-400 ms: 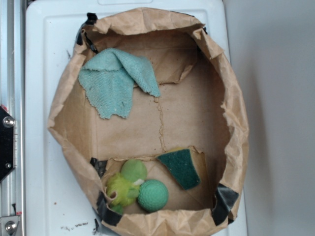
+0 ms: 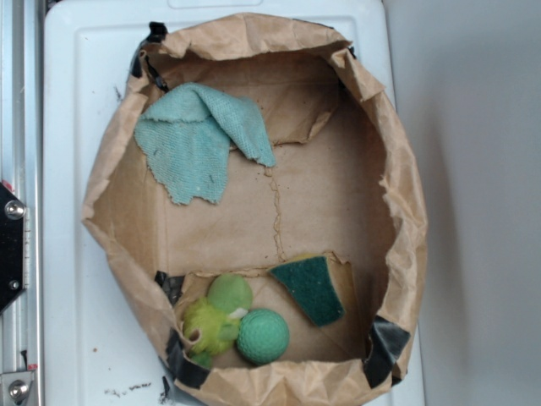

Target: Grab the green sponge.

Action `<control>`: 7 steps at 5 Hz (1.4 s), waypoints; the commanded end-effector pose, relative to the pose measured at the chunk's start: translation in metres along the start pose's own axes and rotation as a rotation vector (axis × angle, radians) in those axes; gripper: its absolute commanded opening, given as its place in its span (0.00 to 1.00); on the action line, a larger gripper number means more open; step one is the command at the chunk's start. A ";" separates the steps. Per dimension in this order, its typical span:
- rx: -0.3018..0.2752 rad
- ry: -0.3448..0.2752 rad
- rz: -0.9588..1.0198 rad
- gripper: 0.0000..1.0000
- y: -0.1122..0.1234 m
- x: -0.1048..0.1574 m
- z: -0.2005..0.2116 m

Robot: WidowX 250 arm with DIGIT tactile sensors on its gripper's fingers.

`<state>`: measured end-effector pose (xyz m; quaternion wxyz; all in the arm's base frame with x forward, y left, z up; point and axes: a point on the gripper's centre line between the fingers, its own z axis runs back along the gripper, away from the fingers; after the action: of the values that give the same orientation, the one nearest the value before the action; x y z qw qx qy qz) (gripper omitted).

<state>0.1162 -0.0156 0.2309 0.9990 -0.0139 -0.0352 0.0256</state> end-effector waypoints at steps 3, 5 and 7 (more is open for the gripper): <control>0.028 -0.141 0.006 1.00 0.013 0.143 -0.063; 0.012 -0.201 -0.044 1.00 0.028 0.179 -0.097; -0.039 -0.233 -0.145 1.00 0.001 0.194 -0.132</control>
<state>0.3135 -0.0053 0.0971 0.9901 -0.0304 -0.1316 -0.0395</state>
